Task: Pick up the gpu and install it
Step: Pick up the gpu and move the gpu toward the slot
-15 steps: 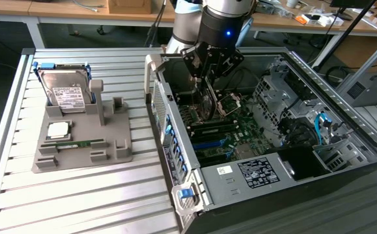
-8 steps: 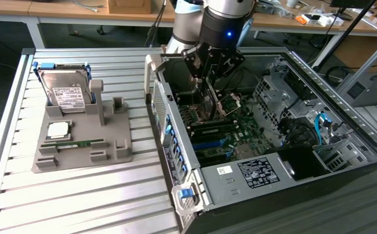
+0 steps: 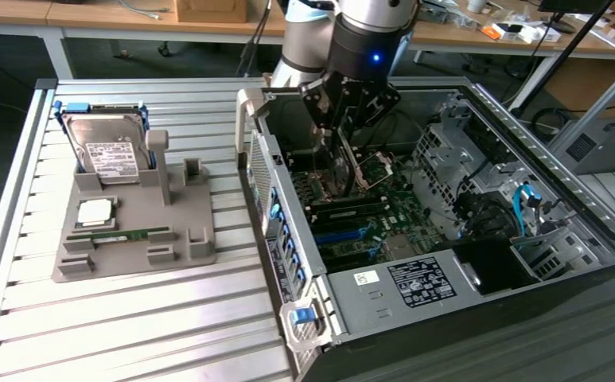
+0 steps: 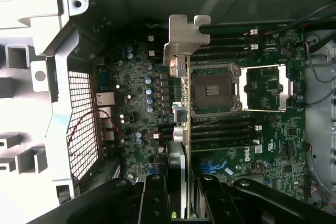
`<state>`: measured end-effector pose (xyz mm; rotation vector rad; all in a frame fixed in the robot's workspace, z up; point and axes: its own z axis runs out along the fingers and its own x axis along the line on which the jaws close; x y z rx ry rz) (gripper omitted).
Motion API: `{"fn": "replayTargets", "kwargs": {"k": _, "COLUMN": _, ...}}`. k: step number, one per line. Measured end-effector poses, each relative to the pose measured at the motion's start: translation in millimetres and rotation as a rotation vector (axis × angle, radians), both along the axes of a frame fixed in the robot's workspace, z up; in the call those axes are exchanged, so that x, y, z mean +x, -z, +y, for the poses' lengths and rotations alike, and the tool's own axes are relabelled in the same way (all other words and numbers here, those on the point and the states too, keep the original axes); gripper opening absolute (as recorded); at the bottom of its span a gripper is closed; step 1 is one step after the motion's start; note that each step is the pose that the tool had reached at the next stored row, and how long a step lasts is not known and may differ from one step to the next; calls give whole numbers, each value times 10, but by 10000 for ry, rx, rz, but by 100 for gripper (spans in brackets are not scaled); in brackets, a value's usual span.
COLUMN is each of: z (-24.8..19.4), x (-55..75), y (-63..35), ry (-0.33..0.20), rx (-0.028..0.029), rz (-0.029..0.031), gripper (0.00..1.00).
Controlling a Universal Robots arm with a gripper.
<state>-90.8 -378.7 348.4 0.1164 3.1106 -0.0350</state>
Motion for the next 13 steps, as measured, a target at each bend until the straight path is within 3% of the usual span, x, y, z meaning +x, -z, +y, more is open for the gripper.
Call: {"fn": "replayTargets", "kwargs": {"k": 13, "z": 0, "x": 48, "y": 38, "ry": 0, "rx": -10, "rz": 1, "gripper": 27}}
